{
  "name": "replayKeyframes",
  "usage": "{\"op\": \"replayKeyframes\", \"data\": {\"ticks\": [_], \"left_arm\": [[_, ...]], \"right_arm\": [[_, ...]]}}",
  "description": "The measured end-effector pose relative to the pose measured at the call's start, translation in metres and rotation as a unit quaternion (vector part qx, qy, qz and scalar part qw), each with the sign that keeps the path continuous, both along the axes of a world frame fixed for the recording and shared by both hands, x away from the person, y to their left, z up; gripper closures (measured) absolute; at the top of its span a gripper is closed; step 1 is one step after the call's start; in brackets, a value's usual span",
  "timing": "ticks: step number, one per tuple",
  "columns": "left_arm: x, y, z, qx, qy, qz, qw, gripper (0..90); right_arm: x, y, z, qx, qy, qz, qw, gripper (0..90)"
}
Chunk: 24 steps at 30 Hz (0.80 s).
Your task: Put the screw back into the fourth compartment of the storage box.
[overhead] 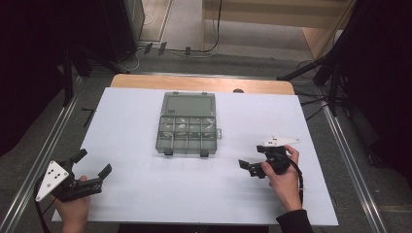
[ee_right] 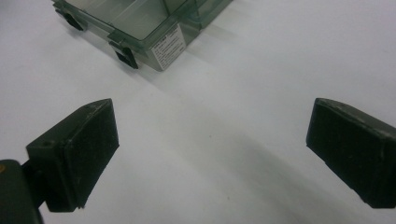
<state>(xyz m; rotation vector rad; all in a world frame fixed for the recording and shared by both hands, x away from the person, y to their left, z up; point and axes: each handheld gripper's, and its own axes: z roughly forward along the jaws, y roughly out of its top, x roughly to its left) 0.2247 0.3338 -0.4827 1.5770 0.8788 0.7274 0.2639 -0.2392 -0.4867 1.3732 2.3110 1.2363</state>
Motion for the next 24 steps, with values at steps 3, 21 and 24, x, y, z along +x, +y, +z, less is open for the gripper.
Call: {"op": "replayKeyframes", "data": {"ticks": [3,21,24], "left_arm": [[0.000,0.000,0.000,0.001,0.000,0.000,1.0000,1.2],[0.000,0.001,0.000,-0.004,0.001,0.000,1.0000,1.1],[0.000,0.001,0.000,-0.002,0.000,0.000,1.0000,1.2]], "right_arm": [[-0.010,-0.011,-0.002,0.014,-0.017,-0.010,0.9997,2.9],[-0.056,-0.051,-0.016,0.064,-0.103,-0.030,0.9922,2.9],[-0.064,-0.057,-0.016,0.074,-0.114,-0.031,0.9902,2.9]]}}
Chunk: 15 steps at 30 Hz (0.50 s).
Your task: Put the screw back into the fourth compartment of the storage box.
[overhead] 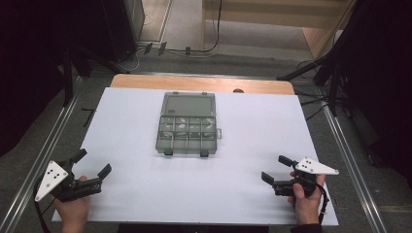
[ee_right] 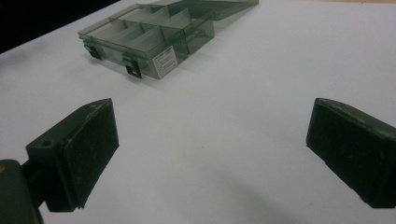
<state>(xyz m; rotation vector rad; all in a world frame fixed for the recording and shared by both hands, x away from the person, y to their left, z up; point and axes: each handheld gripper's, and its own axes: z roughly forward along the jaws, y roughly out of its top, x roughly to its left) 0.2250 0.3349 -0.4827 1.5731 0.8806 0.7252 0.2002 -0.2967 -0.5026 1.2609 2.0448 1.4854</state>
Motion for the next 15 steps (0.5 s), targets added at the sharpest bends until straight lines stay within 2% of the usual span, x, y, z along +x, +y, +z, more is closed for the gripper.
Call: {"op": "replayKeyframes", "data": {"ticks": [6,15], "left_arm": [[0.000,0.003,0.000,-0.013,0.000,0.002,0.9999,1.2],[0.001,0.002,0.000,-0.009,0.003,0.003,0.9999,1.2]], "right_arm": [[-0.017,-0.016,0.001,0.010,-0.011,-0.023,0.9996,5.2],[-0.031,-0.035,0.002,0.026,-0.021,-0.046,0.9984,5.7]]}}
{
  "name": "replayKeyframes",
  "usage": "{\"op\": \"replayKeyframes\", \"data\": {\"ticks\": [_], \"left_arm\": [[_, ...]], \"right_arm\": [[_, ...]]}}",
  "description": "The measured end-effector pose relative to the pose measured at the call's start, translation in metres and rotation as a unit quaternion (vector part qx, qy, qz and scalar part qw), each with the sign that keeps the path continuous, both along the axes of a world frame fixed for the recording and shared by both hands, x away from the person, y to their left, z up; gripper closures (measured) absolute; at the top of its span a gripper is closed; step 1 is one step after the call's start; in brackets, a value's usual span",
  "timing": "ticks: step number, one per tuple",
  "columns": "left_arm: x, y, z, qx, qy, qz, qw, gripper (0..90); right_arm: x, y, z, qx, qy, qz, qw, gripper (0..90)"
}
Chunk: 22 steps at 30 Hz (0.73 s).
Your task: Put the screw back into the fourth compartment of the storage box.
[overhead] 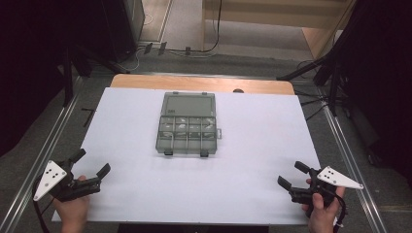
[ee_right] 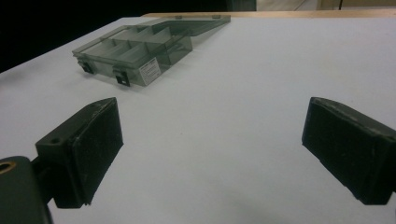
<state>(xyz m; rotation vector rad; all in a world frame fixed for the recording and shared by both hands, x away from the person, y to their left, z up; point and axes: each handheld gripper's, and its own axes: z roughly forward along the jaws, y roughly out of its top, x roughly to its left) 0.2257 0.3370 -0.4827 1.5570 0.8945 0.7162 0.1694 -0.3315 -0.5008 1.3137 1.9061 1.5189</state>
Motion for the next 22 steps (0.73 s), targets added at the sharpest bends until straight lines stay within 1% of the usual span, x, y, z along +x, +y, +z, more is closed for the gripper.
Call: {"op": "replayKeyframes", "data": {"ticks": [2,4,7,11,15,18,22], "left_arm": [[0.000,0.000,0.000,0.001,0.000,0.001,1.0000,1.2],[0.000,0.000,0.000,0.006,0.001,0.000,1.0000,1.2],[0.000,-0.001,0.000,0.008,0.002,0.001,1.0000,1.2],[0.000,-0.001,0.000,0.008,0.001,0.000,1.0000,1.2],[0.001,-0.002,0.000,0.007,0.002,0.002,1.0000,1.2],[0.001,-0.003,0.000,0.012,0.001,0.001,0.9999,1.2],[0.001,-0.003,0.000,0.013,0.001,0.001,0.9999,1.2]], "right_arm": [[-0.002,-0.004,0.001,0.006,-0.001,-0.007,1.0000,5.8],[-0.004,-0.007,0.001,0.005,-0.005,-0.009,0.9999,5.8],[-0.007,-0.011,0.002,0.009,-0.005,-0.010,0.9999,5.8],[-0.009,-0.014,0.001,0.010,-0.003,-0.011,0.9999,5.9],[-0.013,-0.021,0.002,0.014,-0.009,-0.018,0.9997,6.2],[-0.015,-0.023,0.002,0.017,-0.009,-0.020,0.9996,6.2],[-0.015,-0.023,0.002,0.018,-0.007,-0.018,0.9997,6.2]]}}
